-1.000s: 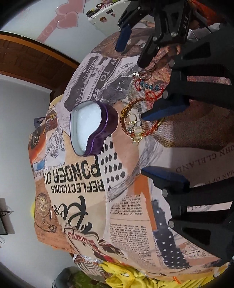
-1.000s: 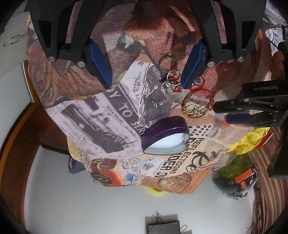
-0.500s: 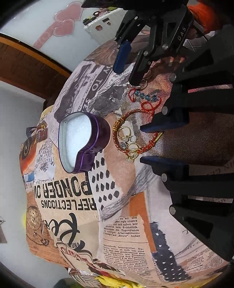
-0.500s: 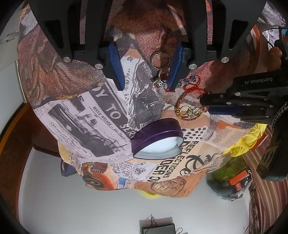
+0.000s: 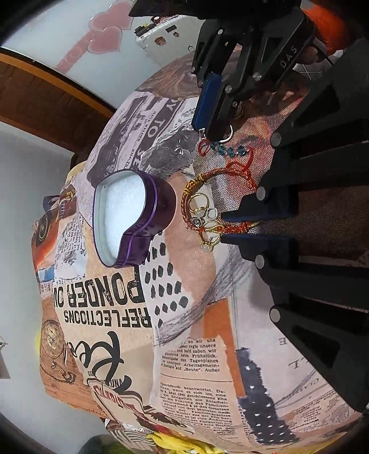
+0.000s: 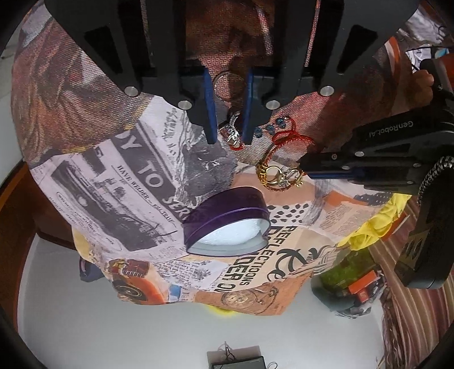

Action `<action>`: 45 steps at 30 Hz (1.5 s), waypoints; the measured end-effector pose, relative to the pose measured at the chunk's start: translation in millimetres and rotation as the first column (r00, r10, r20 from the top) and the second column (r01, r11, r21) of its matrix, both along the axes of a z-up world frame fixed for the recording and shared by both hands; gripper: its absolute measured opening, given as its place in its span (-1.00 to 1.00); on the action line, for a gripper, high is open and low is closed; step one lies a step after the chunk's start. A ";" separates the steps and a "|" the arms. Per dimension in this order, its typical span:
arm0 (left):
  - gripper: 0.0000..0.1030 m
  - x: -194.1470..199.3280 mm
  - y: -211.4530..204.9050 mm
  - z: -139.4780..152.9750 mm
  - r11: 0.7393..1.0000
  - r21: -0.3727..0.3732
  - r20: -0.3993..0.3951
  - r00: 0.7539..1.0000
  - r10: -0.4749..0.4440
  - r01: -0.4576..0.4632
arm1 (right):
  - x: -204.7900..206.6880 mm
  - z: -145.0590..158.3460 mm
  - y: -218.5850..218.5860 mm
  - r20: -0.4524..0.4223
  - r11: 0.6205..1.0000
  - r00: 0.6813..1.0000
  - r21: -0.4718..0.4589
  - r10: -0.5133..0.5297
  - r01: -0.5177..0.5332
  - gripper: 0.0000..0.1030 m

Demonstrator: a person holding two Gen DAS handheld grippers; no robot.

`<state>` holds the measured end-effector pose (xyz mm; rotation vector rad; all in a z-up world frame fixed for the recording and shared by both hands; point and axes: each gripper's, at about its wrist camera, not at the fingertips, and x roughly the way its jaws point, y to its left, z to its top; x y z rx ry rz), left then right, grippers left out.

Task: Organize jewelry
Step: 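Grasp the red-and-gold bracelet with the left tool while the right tool grasps a silver ring, then carry bracelet and ring into the heart tin and open both tools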

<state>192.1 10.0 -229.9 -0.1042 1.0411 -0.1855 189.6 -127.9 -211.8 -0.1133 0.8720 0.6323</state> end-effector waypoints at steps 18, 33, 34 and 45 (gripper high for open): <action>-0.88 -18.7 9.7 46.3 0.999 -0.024 0.117 0.993 0.033 -0.030 | -9.5 34.8 -3.4 0.079 0.999 0.996 0.023 -0.037 0.036 -0.71; -0.88 -21.3 17.6 97.0 0.999 -0.028 0.260 0.964 0.049 -0.043 | -7.3 70.4 2.4 0.161 0.997 0.985 0.044 -0.066 0.060 -0.71; -0.88 -20.0 18.1 98.8 0.999 -0.029 0.265 0.963 0.049 -0.043 | -6.1 72.2 3.4 0.167 0.997 0.984 0.046 -0.069 0.062 -0.71; -0.88 4.9 24.3 102.5 0.998 -0.038 0.293 0.954 0.064 -0.055 | 12.0 80.2 9.8 0.194 0.995 0.977 0.065 -0.086 0.074 -0.71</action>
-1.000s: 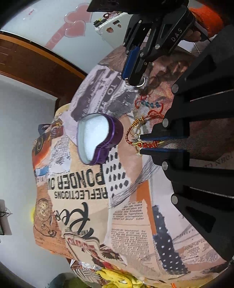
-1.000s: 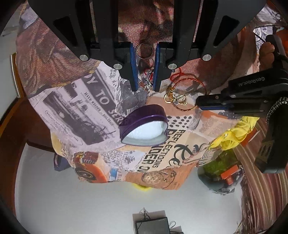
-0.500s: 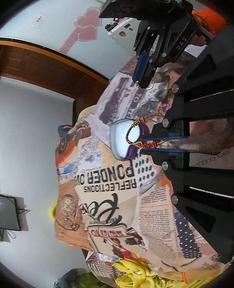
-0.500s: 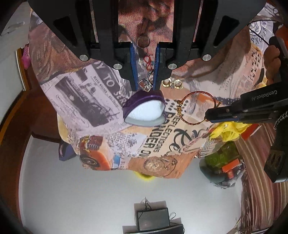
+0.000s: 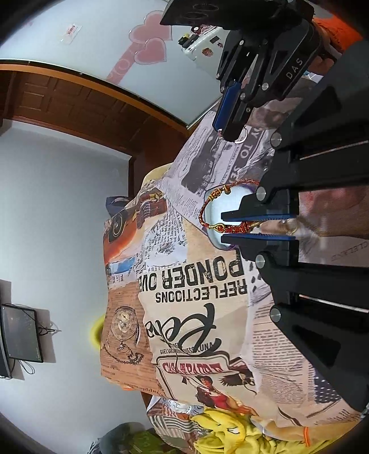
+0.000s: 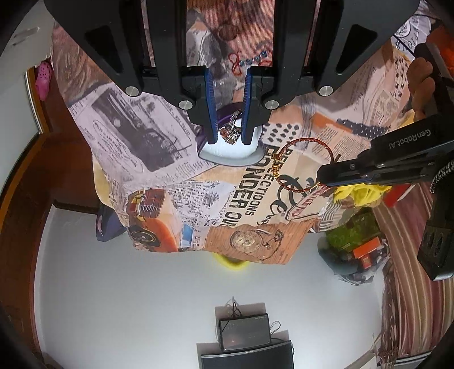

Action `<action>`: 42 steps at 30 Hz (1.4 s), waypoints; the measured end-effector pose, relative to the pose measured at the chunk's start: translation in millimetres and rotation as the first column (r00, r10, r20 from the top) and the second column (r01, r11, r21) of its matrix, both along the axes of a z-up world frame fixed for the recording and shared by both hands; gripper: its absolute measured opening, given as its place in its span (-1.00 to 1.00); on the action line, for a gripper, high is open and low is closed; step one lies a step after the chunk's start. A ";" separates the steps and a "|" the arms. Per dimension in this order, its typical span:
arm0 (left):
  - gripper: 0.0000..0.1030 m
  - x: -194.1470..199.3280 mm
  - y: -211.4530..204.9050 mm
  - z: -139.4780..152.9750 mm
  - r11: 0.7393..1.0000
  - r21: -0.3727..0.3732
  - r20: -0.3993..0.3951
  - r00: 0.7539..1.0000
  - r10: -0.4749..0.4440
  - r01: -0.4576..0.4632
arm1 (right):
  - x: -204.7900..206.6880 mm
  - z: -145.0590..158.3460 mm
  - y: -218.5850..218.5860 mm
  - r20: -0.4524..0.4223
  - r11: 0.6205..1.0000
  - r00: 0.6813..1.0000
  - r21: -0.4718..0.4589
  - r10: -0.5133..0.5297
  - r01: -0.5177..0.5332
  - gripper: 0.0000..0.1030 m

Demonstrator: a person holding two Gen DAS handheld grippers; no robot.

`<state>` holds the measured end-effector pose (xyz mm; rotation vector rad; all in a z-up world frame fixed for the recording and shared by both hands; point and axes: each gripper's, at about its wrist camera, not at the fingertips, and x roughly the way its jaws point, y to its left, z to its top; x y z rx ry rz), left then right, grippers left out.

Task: Organize jewelry
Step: 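Carry bracelet and ring into the heart tin and open both tools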

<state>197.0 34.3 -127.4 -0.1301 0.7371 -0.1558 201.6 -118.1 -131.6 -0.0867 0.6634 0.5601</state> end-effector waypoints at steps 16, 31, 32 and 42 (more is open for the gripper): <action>-0.88 51.0 -0.8 -29.7 1.000 0.015 -0.067 0.997 -0.024 0.025 | 37.7 -11.0 8.6 -0.023 1.000 1.000 0.002 -0.008 0.009 -0.71; -0.88 89.0 -12.3 -61.3 0.995 0.010 -0.164 0.982 -0.093 0.096 | 66.0 -36.3 23.6 -0.117 0.998 0.992 -0.020 0.050 -0.053 -0.71; -0.88 90.1 -13.4 -62.8 0.995 0.013 -0.168 0.981 -0.096 0.100 | 67.4 -38.1 24.5 -0.124 0.998 0.991 -0.021 0.054 -0.057 -0.71; -0.88 100.4 -19.1 -74.4 0.993 0.028 -0.197 0.974 -0.107 0.115 | 76.5 -52.8 27.3 -0.191 0.996 0.979 -0.034 0.071 -0.079 -0.70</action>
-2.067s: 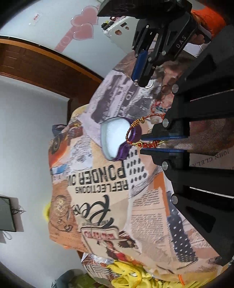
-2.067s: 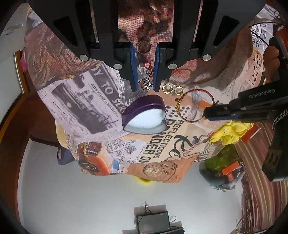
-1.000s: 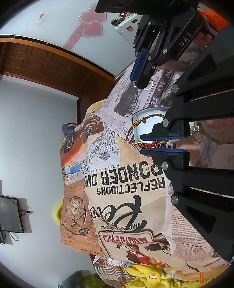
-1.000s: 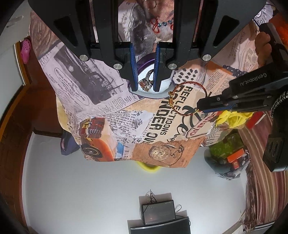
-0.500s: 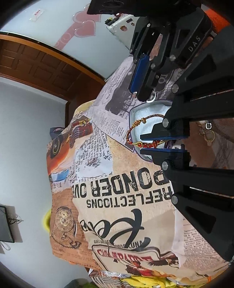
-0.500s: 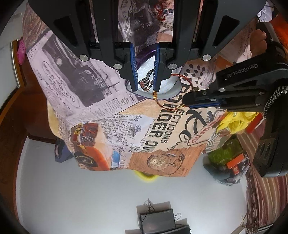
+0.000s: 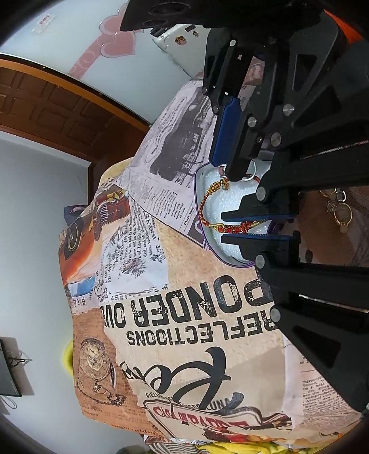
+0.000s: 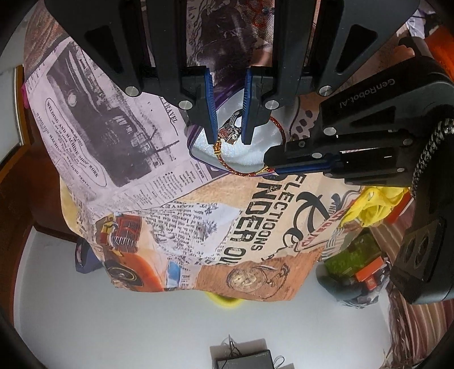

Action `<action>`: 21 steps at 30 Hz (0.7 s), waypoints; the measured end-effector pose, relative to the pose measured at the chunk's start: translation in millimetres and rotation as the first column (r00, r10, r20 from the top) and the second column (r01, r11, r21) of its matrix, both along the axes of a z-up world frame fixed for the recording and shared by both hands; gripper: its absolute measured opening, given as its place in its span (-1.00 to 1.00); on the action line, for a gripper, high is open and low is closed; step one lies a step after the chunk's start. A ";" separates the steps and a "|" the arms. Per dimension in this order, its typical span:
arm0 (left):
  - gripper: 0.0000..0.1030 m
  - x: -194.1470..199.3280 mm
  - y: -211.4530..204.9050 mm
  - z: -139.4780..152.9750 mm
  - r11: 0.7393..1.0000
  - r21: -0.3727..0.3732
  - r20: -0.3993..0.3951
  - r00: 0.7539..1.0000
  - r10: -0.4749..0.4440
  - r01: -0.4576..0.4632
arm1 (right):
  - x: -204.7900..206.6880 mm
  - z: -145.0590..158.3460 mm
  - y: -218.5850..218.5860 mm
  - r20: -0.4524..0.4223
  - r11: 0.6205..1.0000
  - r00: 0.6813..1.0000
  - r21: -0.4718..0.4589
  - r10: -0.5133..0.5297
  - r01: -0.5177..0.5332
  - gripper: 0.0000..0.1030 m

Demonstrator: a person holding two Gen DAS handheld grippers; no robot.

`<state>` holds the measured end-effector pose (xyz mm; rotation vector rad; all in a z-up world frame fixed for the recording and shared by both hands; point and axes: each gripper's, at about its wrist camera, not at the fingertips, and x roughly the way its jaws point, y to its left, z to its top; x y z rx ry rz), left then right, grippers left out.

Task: Organize jewelry
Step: 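Carry bracelet and ring into the heart tin and open both tools, then lift both open tools away from the heart tin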

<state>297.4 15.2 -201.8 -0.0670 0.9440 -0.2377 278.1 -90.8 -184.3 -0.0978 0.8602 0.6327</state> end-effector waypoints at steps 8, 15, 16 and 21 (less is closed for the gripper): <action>-0.88 0.8 1.1 -2.1 1.000 0.018 -0.003 1.000 0.020 -0.020 | -2.2 -2.1 6.2 -0.005 1.000 1.000 -0.020 0.015 -0.015 -0.70; -0.88 -5.2 6.6 5.2 0.999 0.019 0.010 0.999 0.036 -0.036 | -2.9 -0.5 5.9 -0.009 0.999 1.000 -0.032 0.012 -0.013 -0.70; -0.88 -6.3 7.2 6.6 0.999 0.021 0.011 0.999 0.037 -0.037 | -3.9 0.5 6.2 -0.003 0.999 1.000 -0.037 0.010 -0.010 -0.69; -0.87 -16.8 10.4 16.3 0.998 0.034 0.028 0.999 0.045 -0.046 | -8.7 7.7 4.9 0.015 0.999 1.000 -0.040 -0.002 0.003 -0.68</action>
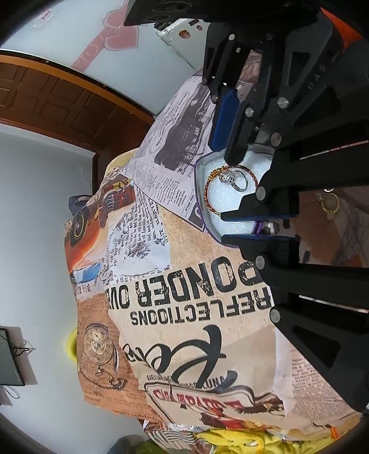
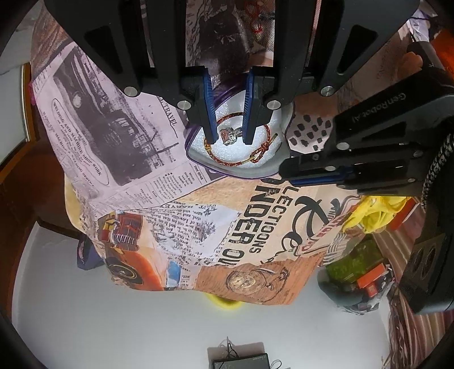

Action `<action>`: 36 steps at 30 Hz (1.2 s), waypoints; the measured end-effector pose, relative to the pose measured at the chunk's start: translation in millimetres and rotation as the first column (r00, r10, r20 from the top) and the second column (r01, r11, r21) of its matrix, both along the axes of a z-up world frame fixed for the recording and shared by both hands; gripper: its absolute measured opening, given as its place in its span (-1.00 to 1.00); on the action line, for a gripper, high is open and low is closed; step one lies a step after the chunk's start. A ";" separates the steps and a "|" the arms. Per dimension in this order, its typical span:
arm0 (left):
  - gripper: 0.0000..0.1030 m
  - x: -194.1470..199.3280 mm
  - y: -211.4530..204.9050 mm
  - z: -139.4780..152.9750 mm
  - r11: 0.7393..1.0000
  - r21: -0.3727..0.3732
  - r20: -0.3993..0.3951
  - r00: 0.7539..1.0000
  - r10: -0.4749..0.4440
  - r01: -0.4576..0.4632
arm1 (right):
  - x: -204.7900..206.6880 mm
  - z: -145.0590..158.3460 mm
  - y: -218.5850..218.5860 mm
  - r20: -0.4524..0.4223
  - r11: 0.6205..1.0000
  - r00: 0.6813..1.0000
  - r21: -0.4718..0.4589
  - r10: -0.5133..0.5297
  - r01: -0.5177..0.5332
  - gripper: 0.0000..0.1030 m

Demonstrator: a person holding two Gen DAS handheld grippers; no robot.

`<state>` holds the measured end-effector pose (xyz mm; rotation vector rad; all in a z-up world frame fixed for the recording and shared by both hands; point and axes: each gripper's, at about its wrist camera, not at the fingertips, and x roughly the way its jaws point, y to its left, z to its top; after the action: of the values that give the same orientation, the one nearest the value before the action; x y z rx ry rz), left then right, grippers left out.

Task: Organize jewelry
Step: 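Lift both open tools away from the heart tin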

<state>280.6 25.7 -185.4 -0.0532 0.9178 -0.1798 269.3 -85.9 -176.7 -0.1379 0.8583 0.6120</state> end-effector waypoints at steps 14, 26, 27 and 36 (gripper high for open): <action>-0.32 -48.5 4.2 34.1 1.000 0.011 0.072 0.997 0.023 -0.024 | -32.9 40.8 -17.4 0.107 0.998 0.993 0.008 -0.057 0.056 -0.22; -0.13 -94.1 0.4 50.4 1.000 0.022 0.093 0.996 0.018 -0.020 | -67.7 58.3 -38.2 0.141 0.994 0.985 -0.004 -0.105 0.106 -0.22; -0.13 -97.5 1.1 50.3 1.000 0.021 0.091 0.996 0.020 -0.022 | -70.5 57.9 -40.1 0.140 0.994 0.984 -0.006 -0.108 0.110 -0.22; -0.12 -115.0 5.1 36.7 0.999 0.045 0.043 0.999 0.025 -0.027 | -86.8 38.5 -56.8 0.099 0.990 0.987 -0.044 -0.130 0.135 -0.22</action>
<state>165.6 30.7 -148.7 -0.0190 0.8786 -0.1350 182.5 -142.7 -138.1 -0.1534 0.7834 0.4561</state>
